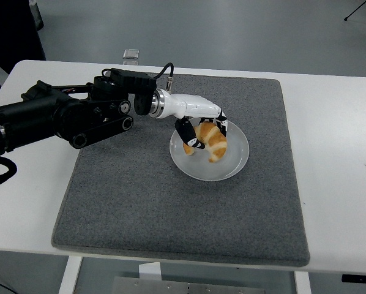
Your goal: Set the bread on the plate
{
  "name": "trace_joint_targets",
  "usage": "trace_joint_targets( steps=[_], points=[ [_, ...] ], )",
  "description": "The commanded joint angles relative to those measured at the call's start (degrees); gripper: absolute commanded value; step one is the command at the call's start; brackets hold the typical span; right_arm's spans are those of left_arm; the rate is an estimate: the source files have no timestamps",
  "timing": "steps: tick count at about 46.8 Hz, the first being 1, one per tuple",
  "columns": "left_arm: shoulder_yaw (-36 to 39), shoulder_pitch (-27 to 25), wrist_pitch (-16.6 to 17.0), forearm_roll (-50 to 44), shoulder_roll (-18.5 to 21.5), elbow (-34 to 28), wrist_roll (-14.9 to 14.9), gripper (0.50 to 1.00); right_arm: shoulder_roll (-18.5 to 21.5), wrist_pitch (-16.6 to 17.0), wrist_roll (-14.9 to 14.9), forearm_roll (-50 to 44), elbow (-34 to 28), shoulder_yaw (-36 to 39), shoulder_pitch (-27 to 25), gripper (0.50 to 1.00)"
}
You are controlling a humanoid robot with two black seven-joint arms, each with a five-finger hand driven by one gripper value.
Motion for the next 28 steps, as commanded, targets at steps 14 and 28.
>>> trace_joint_targets(
  steps=[14,28],
  points=[
    [0.9,0.0,0.1,-0.1,-0.1,0.9,0.0,0.500,0.0,0.0,0.0,0.0,0.0,0.0,0.0,0.952],
    [1.8,0.6,1.7,-0.1,-0.2,1.6,0.0,0.500,0.0,0.0,0.0,0.1,0.0,0.0,0.0,0.952]
  ],
)
